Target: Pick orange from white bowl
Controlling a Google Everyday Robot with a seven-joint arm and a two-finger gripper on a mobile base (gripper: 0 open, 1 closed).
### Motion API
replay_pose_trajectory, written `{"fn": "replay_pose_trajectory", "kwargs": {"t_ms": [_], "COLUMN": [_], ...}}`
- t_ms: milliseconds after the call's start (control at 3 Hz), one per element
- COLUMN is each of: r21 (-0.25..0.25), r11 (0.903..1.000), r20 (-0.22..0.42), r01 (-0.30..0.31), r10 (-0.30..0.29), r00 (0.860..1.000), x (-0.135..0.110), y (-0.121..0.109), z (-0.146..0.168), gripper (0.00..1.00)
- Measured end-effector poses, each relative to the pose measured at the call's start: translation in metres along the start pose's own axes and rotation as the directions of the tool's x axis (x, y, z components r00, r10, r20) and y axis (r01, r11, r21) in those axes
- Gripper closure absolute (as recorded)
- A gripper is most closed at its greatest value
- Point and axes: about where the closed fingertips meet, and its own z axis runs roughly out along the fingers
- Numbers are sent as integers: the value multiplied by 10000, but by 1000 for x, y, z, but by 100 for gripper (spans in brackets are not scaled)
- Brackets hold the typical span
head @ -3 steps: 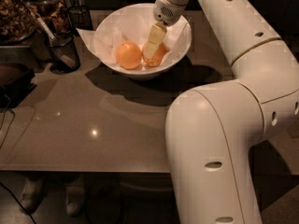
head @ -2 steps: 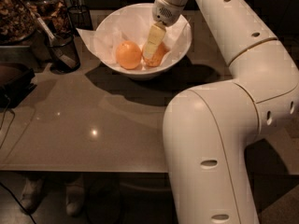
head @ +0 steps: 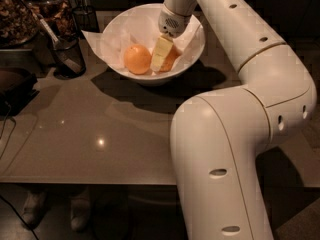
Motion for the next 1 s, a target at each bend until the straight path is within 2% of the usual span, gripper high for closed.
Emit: {"fn": "replay_pose_trajectory", "kwargs": {"t_ms": [667,1000], "r21": [-342,-162], "r11": [9994,9987], "r20": [-326,-324], "r01": [110,474], "r10": [-121,-479], "r00": [9994,9983], "x": [8,13], "y": [6,9], "z": [16,17], "gripper": [18,37]}}
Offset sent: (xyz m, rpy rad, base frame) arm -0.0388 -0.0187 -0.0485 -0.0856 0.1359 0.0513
